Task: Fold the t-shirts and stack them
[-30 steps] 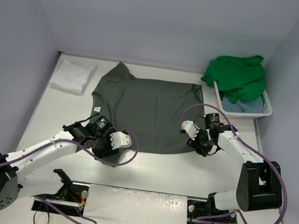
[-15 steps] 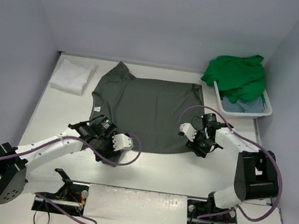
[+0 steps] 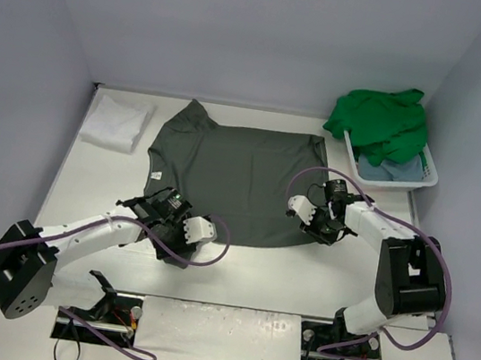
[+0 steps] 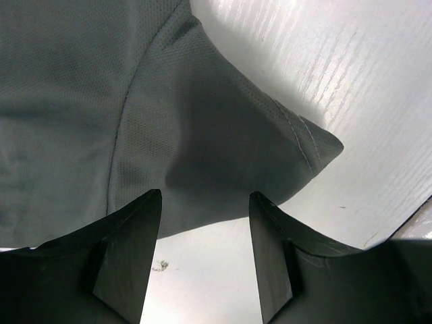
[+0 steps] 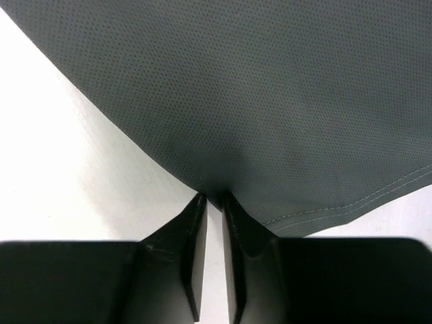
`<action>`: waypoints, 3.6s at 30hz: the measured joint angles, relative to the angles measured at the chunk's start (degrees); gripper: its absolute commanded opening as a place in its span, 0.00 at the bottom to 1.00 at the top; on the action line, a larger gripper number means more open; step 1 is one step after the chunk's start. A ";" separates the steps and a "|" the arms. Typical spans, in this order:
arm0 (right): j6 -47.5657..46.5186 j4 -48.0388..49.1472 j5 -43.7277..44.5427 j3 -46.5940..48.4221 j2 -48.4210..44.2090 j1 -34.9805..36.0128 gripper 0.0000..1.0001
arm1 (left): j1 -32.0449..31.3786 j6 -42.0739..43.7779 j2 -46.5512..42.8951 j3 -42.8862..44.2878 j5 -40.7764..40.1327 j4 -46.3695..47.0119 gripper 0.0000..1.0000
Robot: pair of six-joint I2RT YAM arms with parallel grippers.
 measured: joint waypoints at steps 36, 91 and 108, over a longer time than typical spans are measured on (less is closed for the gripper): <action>1.31 0.09 1.99 2.73 0.44 0.42 0.00 | -4.07 0.22 4.15 5.40 9.99 -5.90 0.59; -0.33 -0.35 4.07 8.59 0.85 0.42 0.00 | 1.27 4.46 0.98 11.98 0.37 -8.90 0.00; -2.10 -0.44 4.83 18.12 12.26 -0.02 0.00 | 13.62 10.80 14.67 25.92 3.69 -8.24 0.00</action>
